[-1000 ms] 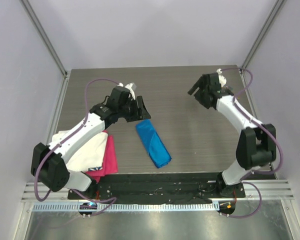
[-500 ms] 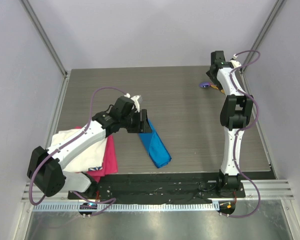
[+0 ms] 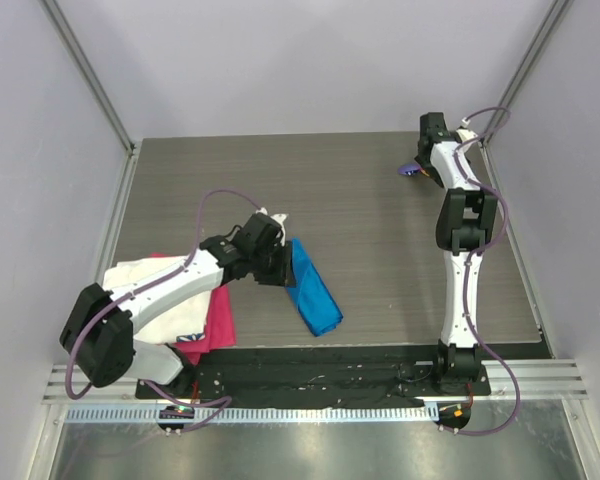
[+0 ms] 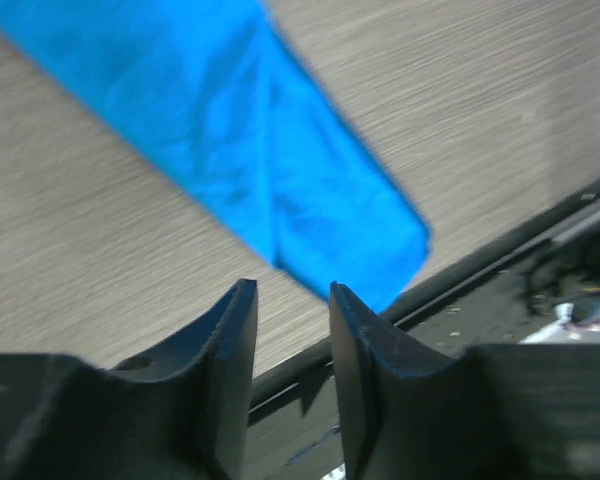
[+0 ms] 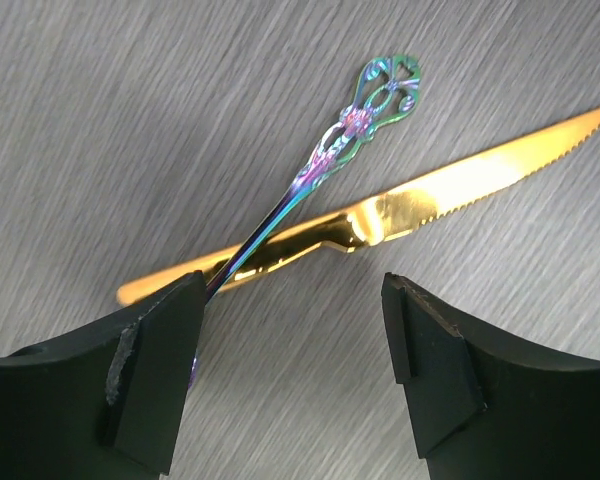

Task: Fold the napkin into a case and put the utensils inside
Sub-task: Pick up the spoon from the corner of the board.

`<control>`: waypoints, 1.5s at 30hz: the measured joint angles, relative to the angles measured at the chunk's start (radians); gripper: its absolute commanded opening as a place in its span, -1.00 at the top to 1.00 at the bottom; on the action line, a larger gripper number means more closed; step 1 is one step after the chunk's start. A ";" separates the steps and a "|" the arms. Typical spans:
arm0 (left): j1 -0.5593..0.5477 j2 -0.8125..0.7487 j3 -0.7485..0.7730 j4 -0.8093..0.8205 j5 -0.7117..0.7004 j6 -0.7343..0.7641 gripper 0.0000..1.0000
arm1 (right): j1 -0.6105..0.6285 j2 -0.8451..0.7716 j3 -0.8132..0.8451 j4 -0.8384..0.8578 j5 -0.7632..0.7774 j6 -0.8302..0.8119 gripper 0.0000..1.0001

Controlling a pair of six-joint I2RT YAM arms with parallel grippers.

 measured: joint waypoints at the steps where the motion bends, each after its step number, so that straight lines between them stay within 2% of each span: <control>1: -0.003 -0.004 -0.021 -0.002 -0.015 0.000 0.35 | -0.004 0.005 0.000 0.006 0.000 -0.005 -0.55; 8: -0.011 -0.074 -0.147 -0.058 -0.090 -0.011 0.35 | -0.030 0.016 0.000 0.064 -0.028 -0.028 -0.36; 9: -0.011 -0.082 -0.150 -0.064 -0.096 -0.016 0.34 | -0.033 0.016 0.000 0.073 -0.036 -0.028 -0.30; 13: -0.011 -0.108 -0.152 -0.066 -0.114 -0.029 0.34 | -0.035 0.018 -0.002 0.093 -0.063 -0.026 -0.25; 15: -0.011 -0.108 -0.152 -0.068 -0.122 -0.031 0.33 | -0.035 0.022 -0.003 0.102 -0.076 -0.024 -0.11; 26: -0.012 -0.112 -0.125 -0.097 -0.174 -0.029 0.30 | -0.034 0.029 -0.007 0.145 -0.140 0.013 0.33; 30: -0.012 -0.112 -0.112 -0.097 -0.174 -0.029 0.24 | -0.036 0.033 -0.007 0.165 -0.176 0.039 0.36; 37: -0.010 -0.034 -0.108 -0.106 -0.216 -0.055 0.71 | -0.039 0.032 -0.043 0.225 -0.201 0.066 0.32; 42: -0.009 0.094 -0.104 -0.105 -0.253 -0.078 0.77 | -0.038 0.027 -0.063 0.238 -0.203 0.062 0.39; 45: -0.003 0.150 -0.083 -0.104 -0.273 -0.084 0.77 | -0.038 0.024 -0.069 0.240 -0.203 0.060 0.50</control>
